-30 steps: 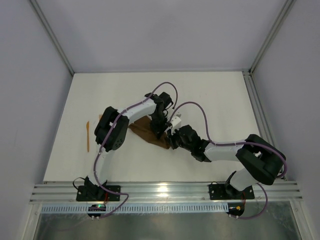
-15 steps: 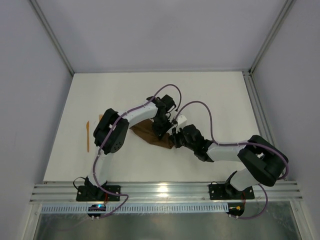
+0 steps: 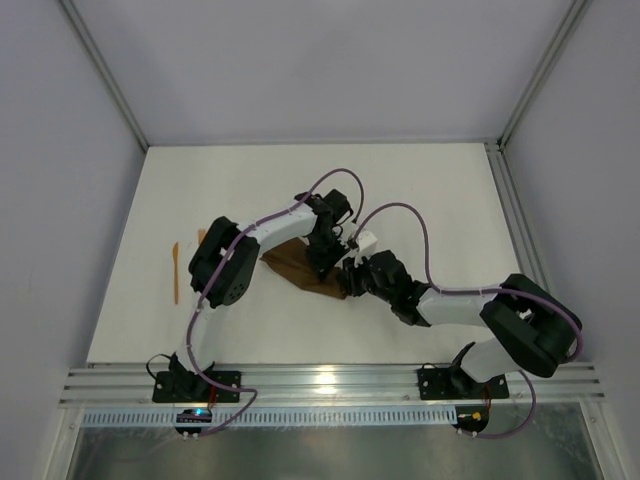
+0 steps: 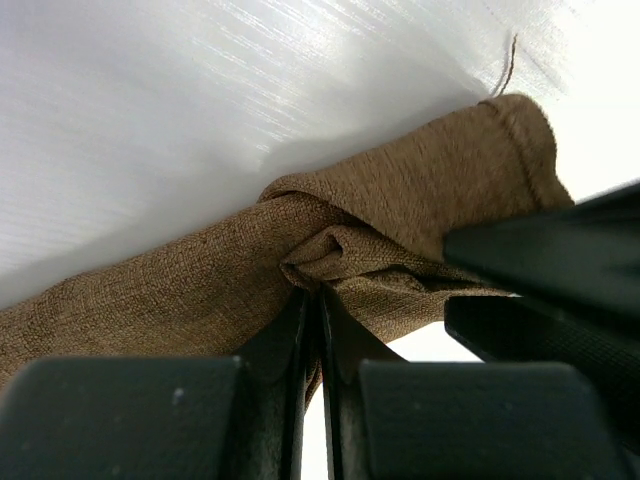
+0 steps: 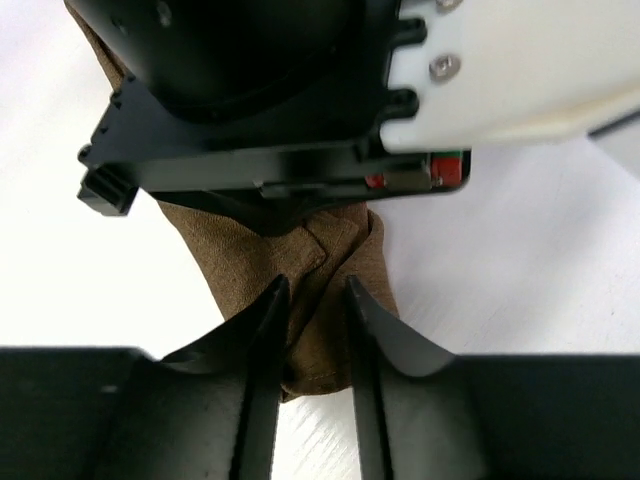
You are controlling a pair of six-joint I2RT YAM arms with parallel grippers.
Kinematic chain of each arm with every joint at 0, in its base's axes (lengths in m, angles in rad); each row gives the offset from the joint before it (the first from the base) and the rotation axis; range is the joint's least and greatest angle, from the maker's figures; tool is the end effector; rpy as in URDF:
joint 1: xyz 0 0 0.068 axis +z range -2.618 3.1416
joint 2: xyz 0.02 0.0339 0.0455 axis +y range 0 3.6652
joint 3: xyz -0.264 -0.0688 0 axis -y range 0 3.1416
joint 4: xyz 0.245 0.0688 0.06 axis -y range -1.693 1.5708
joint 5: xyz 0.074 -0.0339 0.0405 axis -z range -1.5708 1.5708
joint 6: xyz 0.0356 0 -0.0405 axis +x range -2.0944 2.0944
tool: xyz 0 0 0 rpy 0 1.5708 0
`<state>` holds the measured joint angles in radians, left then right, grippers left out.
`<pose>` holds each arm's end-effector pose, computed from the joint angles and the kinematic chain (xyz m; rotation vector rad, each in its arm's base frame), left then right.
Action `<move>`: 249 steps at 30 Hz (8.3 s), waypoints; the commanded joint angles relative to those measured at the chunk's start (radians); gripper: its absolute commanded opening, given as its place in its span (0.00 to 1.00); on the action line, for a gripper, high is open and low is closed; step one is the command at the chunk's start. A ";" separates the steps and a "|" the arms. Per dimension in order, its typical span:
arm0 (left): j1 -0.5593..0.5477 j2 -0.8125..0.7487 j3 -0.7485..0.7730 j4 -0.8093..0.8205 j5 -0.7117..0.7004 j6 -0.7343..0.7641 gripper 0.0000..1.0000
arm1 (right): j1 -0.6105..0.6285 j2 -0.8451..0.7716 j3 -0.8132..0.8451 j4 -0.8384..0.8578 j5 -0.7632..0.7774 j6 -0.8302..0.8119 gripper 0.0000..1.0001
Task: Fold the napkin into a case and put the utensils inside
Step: Fold the 2/3-rectangle-folded napkin at the center of the board.
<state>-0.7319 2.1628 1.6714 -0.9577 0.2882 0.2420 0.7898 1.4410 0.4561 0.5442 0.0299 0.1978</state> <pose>0.3092 -0.2914 0.1625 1.4546 2.6894 -0.4756 0.1911 0.1913 0.1576 -0.5830 1.9786 0.5927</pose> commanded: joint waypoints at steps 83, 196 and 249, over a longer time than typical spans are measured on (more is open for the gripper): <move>0.244 -0.465 -0.444 0.243 0.179 -0.043 0.62 | -0.250 0.564 0.958 -0.971 -0.697 -0.821 0.05; 0.246 -0.581 -0.489 0.321 -0.133 -0.006 0.55 | -0.254 0.306 0.360 -0.436 -0.292 0.447 0.03; 0.233 -0.678 -0.730 0.646 -0.012 -0.089 0.59 | -0.162 0.700 1.101 -1.116 -0.613 -0.439 0.29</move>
<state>-0.4976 1.5425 0.9134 -0.3691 0.2249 0.1883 0.6357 2.1670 1.5703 -0.6361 -0.6312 -0.2604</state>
